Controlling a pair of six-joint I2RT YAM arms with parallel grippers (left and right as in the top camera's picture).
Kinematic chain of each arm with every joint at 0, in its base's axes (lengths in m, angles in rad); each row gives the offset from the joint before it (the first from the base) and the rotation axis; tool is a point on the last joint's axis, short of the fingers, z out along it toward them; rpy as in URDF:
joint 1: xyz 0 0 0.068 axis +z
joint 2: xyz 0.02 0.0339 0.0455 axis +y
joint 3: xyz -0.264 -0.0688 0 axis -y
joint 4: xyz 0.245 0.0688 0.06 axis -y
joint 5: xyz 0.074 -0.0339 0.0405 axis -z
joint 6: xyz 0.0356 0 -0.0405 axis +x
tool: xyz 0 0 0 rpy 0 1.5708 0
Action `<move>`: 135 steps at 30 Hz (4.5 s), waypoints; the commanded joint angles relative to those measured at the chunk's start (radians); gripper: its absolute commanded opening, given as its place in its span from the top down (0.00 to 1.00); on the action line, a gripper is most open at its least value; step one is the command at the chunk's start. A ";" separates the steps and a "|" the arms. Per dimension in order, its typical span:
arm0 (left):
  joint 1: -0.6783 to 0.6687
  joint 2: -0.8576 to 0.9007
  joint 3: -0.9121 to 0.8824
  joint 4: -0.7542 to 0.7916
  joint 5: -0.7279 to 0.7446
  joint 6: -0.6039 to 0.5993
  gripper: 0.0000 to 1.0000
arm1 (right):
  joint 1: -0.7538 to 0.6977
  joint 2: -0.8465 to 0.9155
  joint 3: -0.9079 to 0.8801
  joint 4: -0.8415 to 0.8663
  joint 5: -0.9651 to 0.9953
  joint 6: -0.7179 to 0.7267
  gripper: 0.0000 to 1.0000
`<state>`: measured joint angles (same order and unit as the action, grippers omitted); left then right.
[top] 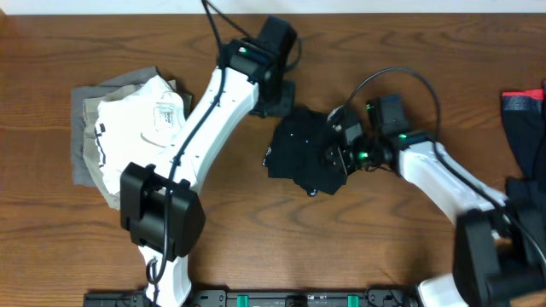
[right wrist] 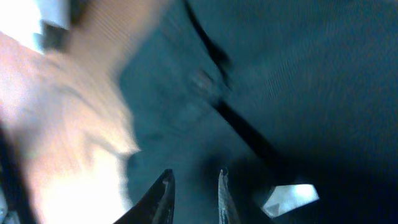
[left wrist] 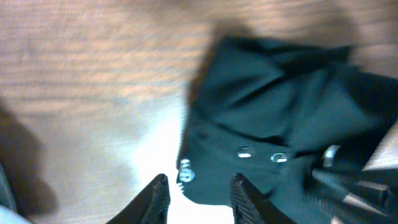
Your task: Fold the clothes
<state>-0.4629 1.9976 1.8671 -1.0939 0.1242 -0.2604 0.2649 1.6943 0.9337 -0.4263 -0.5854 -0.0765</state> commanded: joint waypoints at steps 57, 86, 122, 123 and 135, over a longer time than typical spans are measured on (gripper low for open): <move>0.491 -0.385 -0.466 0.397 0.814 0.313 0.94 | -0.142 -0.288 0.180 -0.123 0.175 0.175 0.83; 1.135 -0.237 -0.311 0.146 0.434 0.238 0.02 | -0.162 -0.372 0.193 -0.153 0.178 0.185 0.71; 0.455 -0.671 -0.171 -0.050 0.289 0.510 0.02 | -0.245 -0.721 0.192 -0.430 0.117 0.098 0.01; 0.455 -0.671 -0.171 -0.050 0.289 0.510 0.02 | -0.245 -0.721 0.192 -0.442 0.118 0.097 0.01; 0.455 -0.671 -0.171 -0.050 0.289 0.510 0.02 | -0.238 -0.983 0.013 0.163 0.300 0.078 0.01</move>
<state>-0.0040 1.3247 1.7000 -1.1446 0.4171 0.2470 0.0242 0.7956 1.0019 -0.3286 -0.3531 0.0113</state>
